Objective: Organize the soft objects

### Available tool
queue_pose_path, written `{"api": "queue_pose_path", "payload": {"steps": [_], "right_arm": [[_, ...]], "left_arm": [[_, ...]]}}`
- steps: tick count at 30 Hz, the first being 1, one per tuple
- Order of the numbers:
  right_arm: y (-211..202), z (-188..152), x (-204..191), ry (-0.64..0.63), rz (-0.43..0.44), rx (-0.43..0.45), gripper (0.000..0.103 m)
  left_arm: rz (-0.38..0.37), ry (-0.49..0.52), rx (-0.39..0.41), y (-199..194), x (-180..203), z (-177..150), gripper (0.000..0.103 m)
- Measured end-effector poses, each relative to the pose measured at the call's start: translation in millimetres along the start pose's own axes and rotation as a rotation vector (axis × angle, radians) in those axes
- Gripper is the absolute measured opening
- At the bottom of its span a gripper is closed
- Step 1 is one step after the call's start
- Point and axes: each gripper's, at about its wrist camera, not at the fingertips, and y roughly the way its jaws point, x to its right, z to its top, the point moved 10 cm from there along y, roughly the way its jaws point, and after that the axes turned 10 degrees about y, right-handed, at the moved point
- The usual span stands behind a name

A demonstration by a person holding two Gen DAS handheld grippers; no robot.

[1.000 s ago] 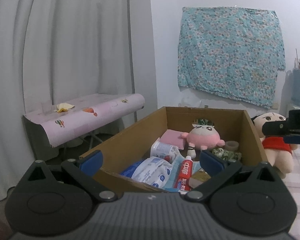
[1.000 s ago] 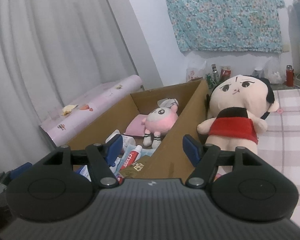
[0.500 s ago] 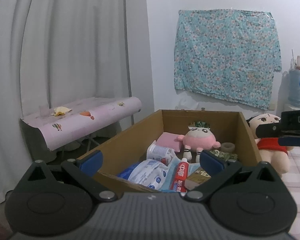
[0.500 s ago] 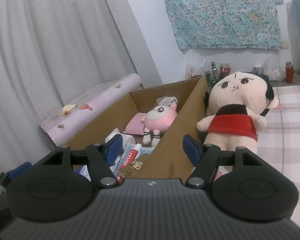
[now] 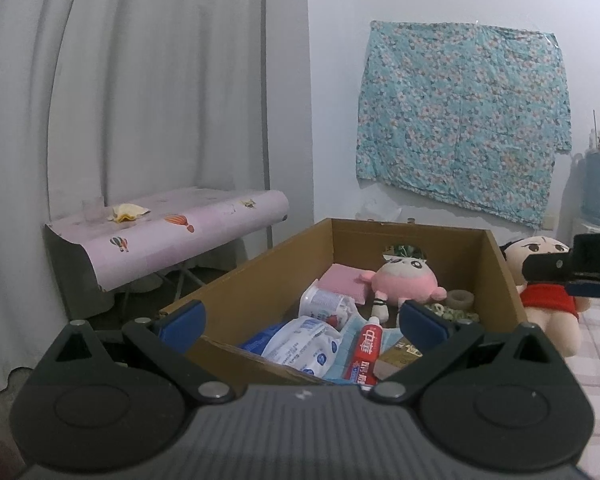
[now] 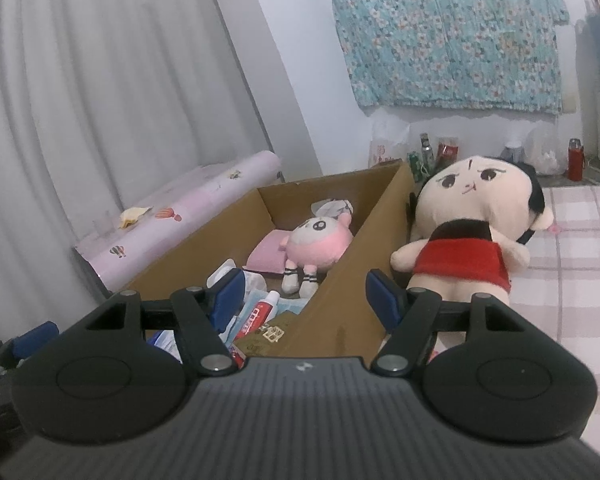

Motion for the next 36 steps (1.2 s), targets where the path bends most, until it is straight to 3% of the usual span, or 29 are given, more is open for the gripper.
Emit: {"api": "queue_pose_path", "payload": {"steps": [13, 36], "right_arm": [[-5.1, 3.9, -1.5, -0.008, 0.004, 0.007, 0.069], [-6.4, 4.9, 2.1, 0.024, -0.006, 0.017, 0.069]], "left_arm": [[0.034, 0.004, -0.007, -3.5, -7.2, 0.1, 0.103], [0.022, -0.010, -0.015, -1.7, -8.6, -0.5, 0.103]]}}
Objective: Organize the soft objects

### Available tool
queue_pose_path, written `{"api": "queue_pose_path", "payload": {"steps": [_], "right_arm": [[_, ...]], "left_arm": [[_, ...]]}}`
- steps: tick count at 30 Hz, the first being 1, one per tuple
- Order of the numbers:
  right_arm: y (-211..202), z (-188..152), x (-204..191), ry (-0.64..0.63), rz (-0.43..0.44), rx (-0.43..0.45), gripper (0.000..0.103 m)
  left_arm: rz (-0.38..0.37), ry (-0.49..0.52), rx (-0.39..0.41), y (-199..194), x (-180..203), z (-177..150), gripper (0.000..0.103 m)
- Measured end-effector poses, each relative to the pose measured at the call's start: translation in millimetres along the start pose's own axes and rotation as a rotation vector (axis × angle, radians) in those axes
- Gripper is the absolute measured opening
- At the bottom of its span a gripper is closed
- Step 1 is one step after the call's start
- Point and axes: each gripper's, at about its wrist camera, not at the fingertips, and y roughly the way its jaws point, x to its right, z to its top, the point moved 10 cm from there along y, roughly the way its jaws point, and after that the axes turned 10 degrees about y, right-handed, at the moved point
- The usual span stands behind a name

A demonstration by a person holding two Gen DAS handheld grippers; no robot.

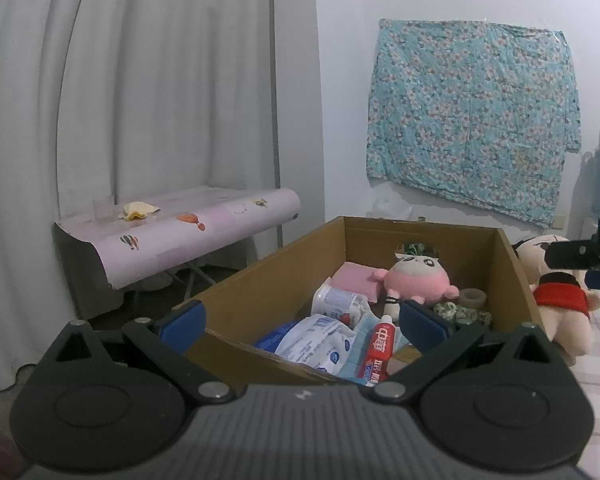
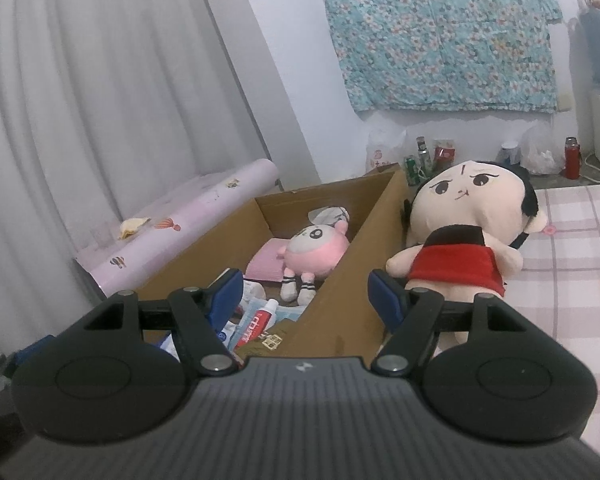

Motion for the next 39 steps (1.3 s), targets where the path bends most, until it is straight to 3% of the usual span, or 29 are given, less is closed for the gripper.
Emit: {"api": "queue_pose_path", "payload": {"steps": [39], "right_arm": [[-3.8, 4.3, 1.7, -0.009, -0.025, 0.020, 0.071]], "left_arm": [[0.006, 0.034, 0.027, 1.4, 4.3, 1.0, 0.103]]}}
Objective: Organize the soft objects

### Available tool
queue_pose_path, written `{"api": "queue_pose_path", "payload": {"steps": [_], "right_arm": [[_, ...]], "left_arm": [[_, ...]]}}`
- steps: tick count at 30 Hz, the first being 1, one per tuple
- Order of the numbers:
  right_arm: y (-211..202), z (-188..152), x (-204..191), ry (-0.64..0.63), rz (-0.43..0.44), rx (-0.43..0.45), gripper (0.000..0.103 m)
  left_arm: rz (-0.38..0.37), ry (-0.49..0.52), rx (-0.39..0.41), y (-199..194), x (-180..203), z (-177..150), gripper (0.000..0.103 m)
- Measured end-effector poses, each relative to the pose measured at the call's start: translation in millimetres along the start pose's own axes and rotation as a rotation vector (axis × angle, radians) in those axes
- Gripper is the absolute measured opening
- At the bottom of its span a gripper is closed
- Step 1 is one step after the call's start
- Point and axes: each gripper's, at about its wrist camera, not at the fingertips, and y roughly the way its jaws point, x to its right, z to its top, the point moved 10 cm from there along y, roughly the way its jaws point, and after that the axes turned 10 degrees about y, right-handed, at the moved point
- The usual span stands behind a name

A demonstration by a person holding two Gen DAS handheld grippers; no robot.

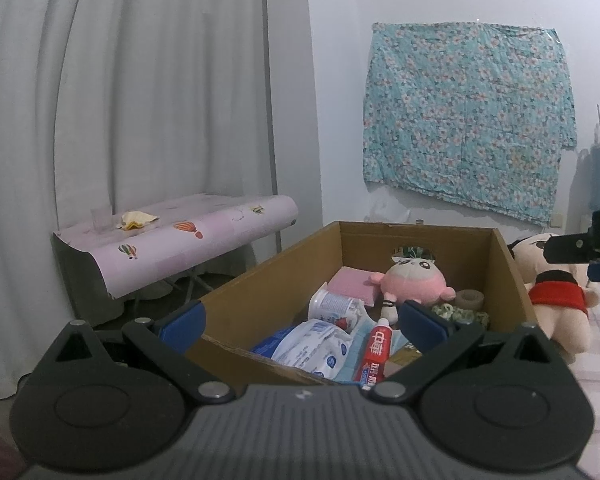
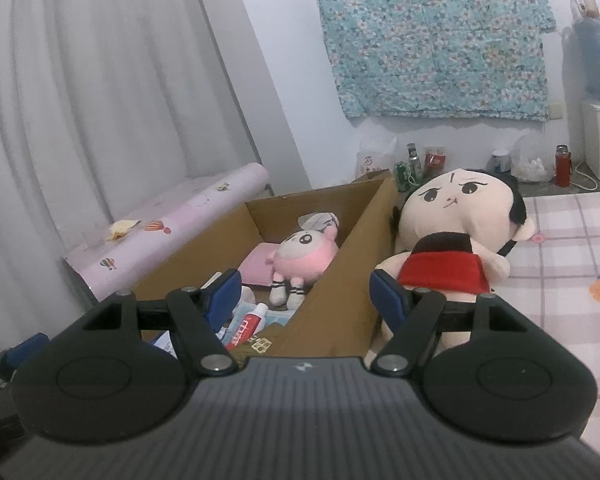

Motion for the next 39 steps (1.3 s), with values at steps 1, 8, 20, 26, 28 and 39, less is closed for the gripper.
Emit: {"api": "queue_pose_path", "payload": {"steps": [1, 8, 20, 26, 28, 39], "right_arm": [[0, 0, -1, -0.006, -0.002, 0.000, 0.071], [5, -3, -2, -0.059, -0.026, 0.004, 0.071], [24, -23, -5, -0.110, -0.053, -0.040, 0.071], [24, -23, -10, -0.117, -0.042, -0.037, 0.071], [26, -26, -10, -0.122, -0.041, -0.048, 0.071], [25, -29, -13, -0.129, -0.029, -0.062, 0.071]], "left_arm": [[0.001, 0.003, 0.000, 0, 0, 0, 0.103], [0.002, -0.004, 0.004, -1, -1, -1, 0.103], [-0.012, -0.037, -0.037, 4, -8, -7, 0.103], [-0.017, -0.038, -0.038, 4, -7, -8, 0.103], [-0.018, -0.040, -0.036, 2, -7, -7, 0.103], [-0.016, -0.037, -0.038, 4, -5, -5, 0.103]]}}
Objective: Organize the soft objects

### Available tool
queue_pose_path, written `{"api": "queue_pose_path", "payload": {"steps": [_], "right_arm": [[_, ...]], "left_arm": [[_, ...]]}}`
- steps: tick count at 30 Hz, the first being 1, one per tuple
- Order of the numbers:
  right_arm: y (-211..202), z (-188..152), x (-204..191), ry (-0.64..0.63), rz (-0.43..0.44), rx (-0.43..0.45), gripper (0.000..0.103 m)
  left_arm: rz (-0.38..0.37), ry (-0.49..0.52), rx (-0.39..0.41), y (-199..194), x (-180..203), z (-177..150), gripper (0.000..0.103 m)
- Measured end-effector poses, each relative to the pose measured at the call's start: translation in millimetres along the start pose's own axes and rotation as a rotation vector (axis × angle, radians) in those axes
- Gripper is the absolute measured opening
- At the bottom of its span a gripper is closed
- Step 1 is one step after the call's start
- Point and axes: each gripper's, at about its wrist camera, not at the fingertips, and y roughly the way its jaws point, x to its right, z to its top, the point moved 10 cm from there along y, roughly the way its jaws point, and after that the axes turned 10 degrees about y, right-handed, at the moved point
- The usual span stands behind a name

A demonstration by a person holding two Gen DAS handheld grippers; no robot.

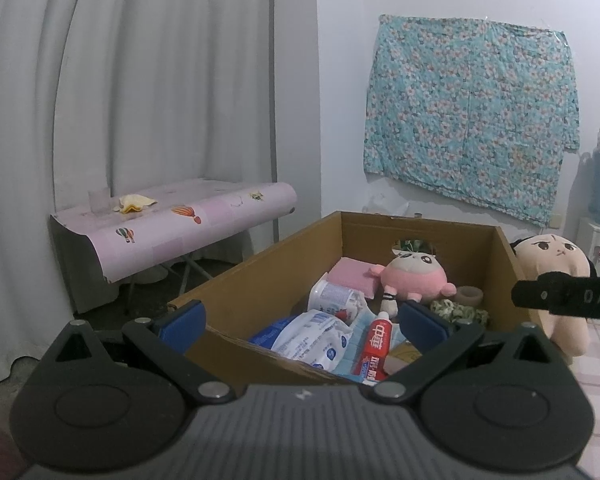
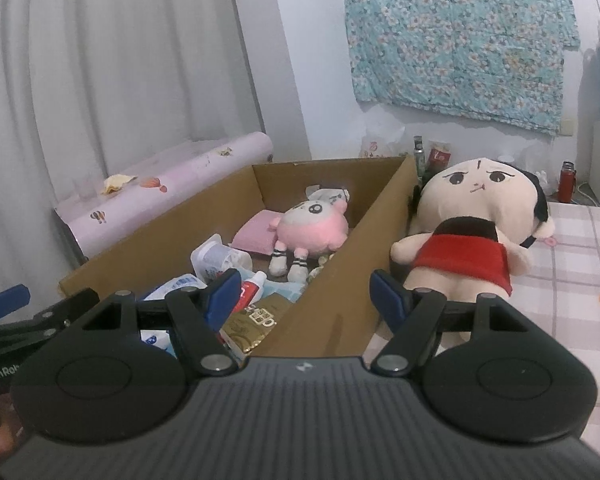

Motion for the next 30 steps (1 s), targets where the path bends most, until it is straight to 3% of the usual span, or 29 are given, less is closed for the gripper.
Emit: {"api": "queue_pose_path", "payload": {"steps": [7, 30], "right_arm": [[0.6, 0.6, 9.9, 0.055, 0.006, -0.013, 0.071], [1.5, 1.6, 6.6, 0.055, 0.015, -0.011, 0.072]], "left_arm": [[-0.002, -0.019, -0.014, 2.0, 0.7, 0.8, 0.103], [-0.009, 0.009, 0.006, -4.2, 3.9, 1.7, 0.103]]}}
